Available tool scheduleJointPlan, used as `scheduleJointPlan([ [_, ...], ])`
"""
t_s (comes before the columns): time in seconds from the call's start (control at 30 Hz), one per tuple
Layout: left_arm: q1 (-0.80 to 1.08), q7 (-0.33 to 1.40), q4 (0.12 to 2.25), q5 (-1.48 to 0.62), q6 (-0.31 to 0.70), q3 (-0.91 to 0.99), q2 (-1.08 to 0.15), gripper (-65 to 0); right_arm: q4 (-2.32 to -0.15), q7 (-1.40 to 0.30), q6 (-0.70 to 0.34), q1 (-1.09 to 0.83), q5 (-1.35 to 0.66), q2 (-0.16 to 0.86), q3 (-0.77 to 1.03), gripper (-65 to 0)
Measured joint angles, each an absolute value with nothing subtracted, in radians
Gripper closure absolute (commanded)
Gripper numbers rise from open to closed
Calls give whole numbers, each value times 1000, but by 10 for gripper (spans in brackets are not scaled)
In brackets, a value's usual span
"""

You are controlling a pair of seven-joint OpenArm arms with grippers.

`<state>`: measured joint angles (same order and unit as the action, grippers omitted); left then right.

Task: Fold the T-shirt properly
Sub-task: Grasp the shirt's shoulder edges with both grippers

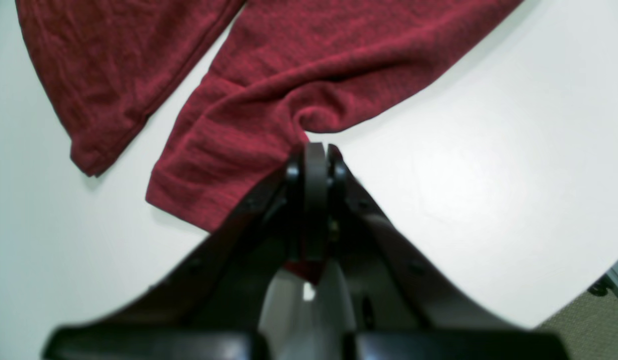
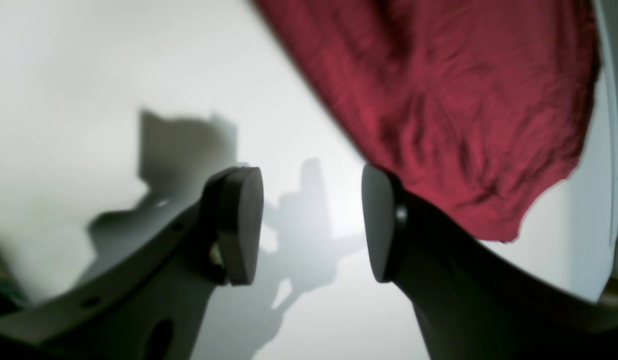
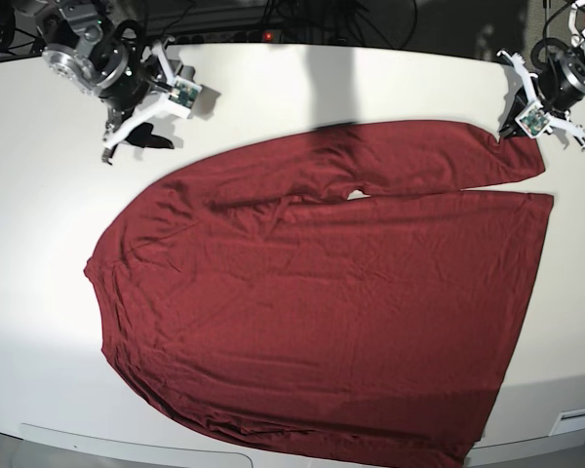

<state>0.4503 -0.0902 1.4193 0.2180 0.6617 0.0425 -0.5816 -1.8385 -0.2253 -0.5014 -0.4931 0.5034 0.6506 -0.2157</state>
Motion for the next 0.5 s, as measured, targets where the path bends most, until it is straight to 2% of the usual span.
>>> scheduleJointPlan([
  [0.13,451,-91,1419,217,662,43,-579,0,-1720,-216,-430,-387,581,651,-323,-318],
  [0.5,451,-92,1419,216,662,43,-579,0,-1593,-210,-416,-191,572,651,-490,-317],
])
